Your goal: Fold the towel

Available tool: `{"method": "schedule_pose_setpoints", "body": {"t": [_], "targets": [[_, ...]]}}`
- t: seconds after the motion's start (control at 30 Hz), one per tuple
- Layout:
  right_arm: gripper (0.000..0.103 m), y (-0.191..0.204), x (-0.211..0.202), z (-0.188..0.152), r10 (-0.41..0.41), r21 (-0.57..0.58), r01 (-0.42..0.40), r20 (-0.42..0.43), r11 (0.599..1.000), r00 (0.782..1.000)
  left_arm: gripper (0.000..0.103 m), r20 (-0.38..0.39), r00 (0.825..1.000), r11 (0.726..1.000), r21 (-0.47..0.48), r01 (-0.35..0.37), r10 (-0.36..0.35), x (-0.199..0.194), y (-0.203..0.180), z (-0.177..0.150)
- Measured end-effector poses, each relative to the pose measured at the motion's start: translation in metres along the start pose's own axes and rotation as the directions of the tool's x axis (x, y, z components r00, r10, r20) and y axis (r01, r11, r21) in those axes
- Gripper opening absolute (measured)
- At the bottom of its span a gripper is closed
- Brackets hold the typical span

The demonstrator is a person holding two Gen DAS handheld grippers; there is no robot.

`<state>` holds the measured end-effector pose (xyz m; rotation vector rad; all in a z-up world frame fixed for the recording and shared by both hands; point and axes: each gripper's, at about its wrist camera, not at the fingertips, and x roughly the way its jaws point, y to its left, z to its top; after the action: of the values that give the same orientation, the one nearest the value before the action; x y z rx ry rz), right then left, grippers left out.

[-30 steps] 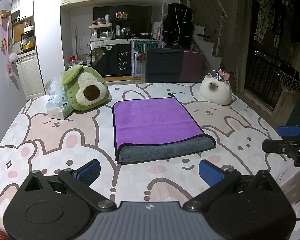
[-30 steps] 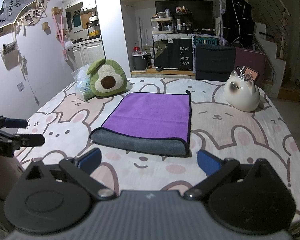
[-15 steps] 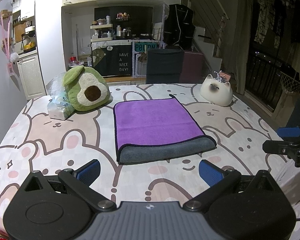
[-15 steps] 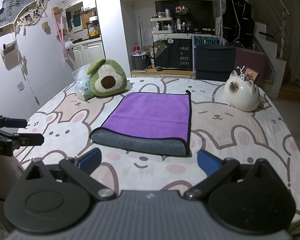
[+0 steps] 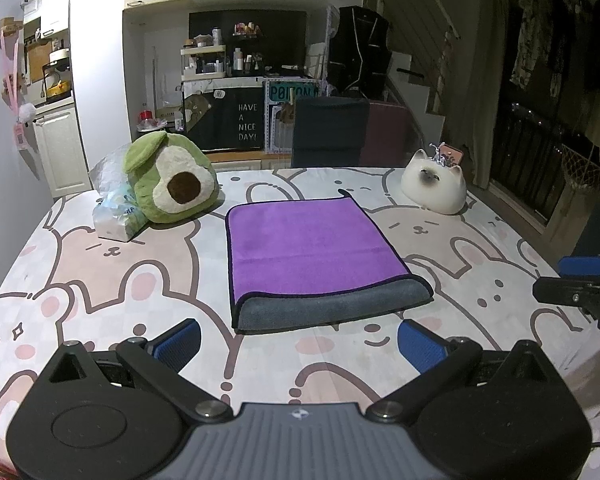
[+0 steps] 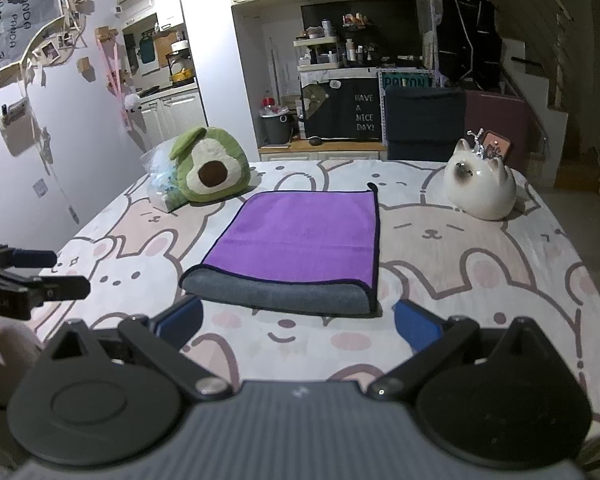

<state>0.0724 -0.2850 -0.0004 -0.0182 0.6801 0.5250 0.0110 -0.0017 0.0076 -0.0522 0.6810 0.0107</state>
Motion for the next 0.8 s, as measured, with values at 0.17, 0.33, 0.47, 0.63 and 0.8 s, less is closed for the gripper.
{"method": "schedule_pose_setpoints", "body": {"t": [0.17, 0.33, 0.47, 0.63, 0.8], "targets": [[0.103, 0.000, 0.001, 0.004, 0.006, -0.006, -0.006, 0.006, 1.000, 1.000, 0.103, 0.007, 1.000, 1.000, -0.001, -0.013, 0.013, 0.004, 0.003, 0.007], [0.103, 0.000, 0.003, 0.010, 0.002, -0.023, -0.002, 0.017, 1.000, 1.000, 0.103, 0.024, 1.000, 1.000, 0.010, -0.017, 0.017, 0.007, 0.003, 0.017], [0.103, 0.003, 0.006, 0.018, 0.002, -0.055, -0.001, 0.034, 0.998, 0.999, 0.103, 0.036, 0.999, 1.000, 0.020, -0.020, 0.019, 0.011, 0.002, 0.025], [0.103, 0.002, 0.008, 0.025, 0.009, -0.068, -0.005, 0.053, 0.998, 0.999, 0.103, 0.051, 0.998, 1.000, 0.019, -0.025, 0.024, 0.016, 0.004, 0.034], [0.103, -0.002, 0.016, 0.031, 0.021, -0.054, -0.018, 0.062, 0.998, 0.998, 0.103, 0.074, 0.997, 0.999, 0.008, -0.036, 0.036, 0.025, 0.008, 0.046]]}}
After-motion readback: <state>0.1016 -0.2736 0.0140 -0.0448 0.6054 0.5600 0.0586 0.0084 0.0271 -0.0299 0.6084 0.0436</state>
